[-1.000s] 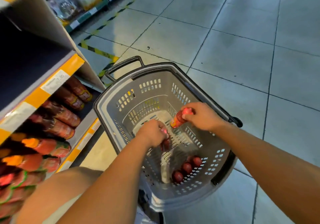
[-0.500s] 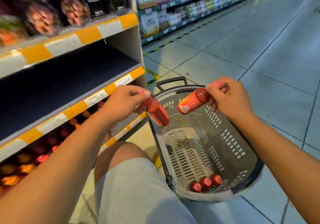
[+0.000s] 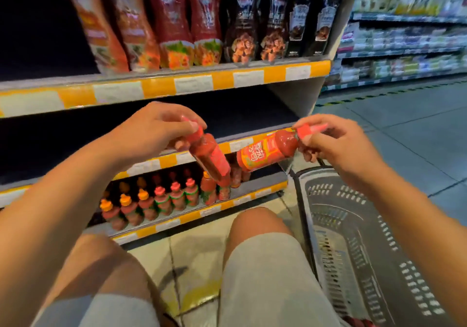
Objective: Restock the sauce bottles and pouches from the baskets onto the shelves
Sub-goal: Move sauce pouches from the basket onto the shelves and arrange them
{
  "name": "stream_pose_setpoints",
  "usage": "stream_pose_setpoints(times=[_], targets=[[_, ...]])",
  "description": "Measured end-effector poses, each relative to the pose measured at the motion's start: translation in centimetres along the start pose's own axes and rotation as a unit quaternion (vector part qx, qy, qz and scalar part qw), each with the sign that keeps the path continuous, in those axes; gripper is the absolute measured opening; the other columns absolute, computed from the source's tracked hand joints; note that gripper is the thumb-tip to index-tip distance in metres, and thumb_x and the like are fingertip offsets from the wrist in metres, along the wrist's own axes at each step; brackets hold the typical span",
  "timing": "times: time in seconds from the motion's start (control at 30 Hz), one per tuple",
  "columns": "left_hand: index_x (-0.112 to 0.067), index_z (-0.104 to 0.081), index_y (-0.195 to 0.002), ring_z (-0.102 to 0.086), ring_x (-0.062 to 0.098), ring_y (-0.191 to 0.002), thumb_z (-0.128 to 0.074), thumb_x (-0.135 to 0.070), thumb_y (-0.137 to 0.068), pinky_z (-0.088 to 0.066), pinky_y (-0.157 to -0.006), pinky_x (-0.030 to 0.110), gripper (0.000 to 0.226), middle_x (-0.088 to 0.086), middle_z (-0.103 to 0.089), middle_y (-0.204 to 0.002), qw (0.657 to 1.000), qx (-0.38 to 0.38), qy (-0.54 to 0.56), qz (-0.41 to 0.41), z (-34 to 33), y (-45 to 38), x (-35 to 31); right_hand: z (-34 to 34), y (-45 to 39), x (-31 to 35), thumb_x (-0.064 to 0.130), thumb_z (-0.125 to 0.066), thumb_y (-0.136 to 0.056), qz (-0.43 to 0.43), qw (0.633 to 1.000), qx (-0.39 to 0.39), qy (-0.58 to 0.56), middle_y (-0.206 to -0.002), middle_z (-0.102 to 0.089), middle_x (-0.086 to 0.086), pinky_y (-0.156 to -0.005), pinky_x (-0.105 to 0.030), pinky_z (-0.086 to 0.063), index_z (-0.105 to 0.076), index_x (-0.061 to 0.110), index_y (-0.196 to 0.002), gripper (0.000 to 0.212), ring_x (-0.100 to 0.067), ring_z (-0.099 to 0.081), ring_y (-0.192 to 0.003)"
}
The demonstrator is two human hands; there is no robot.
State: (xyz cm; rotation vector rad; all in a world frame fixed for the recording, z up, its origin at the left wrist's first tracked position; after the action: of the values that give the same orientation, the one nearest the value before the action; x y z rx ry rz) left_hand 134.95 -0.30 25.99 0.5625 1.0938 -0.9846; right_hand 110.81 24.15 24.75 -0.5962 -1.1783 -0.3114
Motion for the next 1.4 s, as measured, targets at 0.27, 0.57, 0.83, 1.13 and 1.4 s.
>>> stream_pose_setpoints(times=[0.27,0.57,0.83,1.13,1.4], targets=[[-0.014,-0.079,-0.098,-0.062,0.02,-0.069,-0.064,-0.011,-0.099,-0.055,-0.061,0.024,0.016,0.017,-0.07,-0.078,0.993,-0.095,-0.023,0.074,9.8,7.3,5.6,-12.4,-5.4,0.2,0.008,-0.071,-0.076,-0.002,0.984,0.171,0.056,-0.082,-0.073,-0.014,-0.06,-0.04,-0.058,-0.079,0.017,-0.103,0.029,-0.027,-0.067,-0.063],[-0.026,-0.078,-0.09,-0.073,0.034,-0.07,-0.058,-0.023,-0.083,-0.064,-0.064,0.052,0.021,0.014,-0.073,-0.073,0.953,-0.167,-0.129,0.216,17.0,13.7,13.9,-27.5,-8.1,-1.1,0.015,-0.065,-0.083,0.027,0.952,0.245,0.182,-0.067,-0.071,0.006,-0.056,-0.02,-0.051,-0.077,0.031,-0.09,0.021,-0.009,-0.067,-0.056],[-0.022,-0.077,-0.095,-0.074,0.017,-0.058,-0.06,-0.023,-0.098,-0.061,-0.052,0.031,0.017,0.007,-0.075,-0.07,0.921,-0.12,-0.222,0.296,19.5,16.0,21.3,-38.7,-7.2,-4.4,0.035,-0.063,-0.089,0.02,0.927,0.278,0.25,-0.069,-0.073,0.005,-0.044,-0.036,-0.056,-0.074,0.038,-0.092,0.013,-0.015,-0.069,-0.053],[-0.016,-0.079,-0.094,-0.068,0.024,-0.079,-0.066,-0.017,-0.085,-0.06,-0.074,0.039,0.016,0.004,-0.074,-0.082,0.866,-0.02,-0.368,0.339,20.9,15.9,28.5,-48.5,-7.7,-10.3,0.028,-0.058,-0.091,0.042,0.903,0.311,0.293,-0.072,-0.071,0.002,-0.052,-0.04,-0.059,-0.07,0.027,-0.095,0.013,-0.016,-0.068,-0.057],[-0.02,-0.072,-0.092,-0.064,0.029,-0.083,-0.062,-0.009,-0.089,-0.058,-0.079,0.044,0.015,0.008,-0.067,-0.097,0.851,0.04,-0.393,0.346,20.4,14.7,35.2,-54.0,-8.4,-14.1,0.025,-0.056,-0.099,0.133,0.855,0.356,0.353,-0.1,-0.069,-0.004,-0.075,-0.046,-0.058,-0.071,0.019,-0.113,0.021,-0.022,-0.066,-0.082]])
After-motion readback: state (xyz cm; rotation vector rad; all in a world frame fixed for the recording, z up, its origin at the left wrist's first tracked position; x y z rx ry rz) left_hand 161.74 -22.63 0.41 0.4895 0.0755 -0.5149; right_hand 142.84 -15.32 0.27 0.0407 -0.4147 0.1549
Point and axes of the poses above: each hand's wrist, its own y-axis away from the middle knuckle, its own z-axis out of the back of the hand, x = y × z, the point moved 3 cm from there along -y, towards the middle knuckle
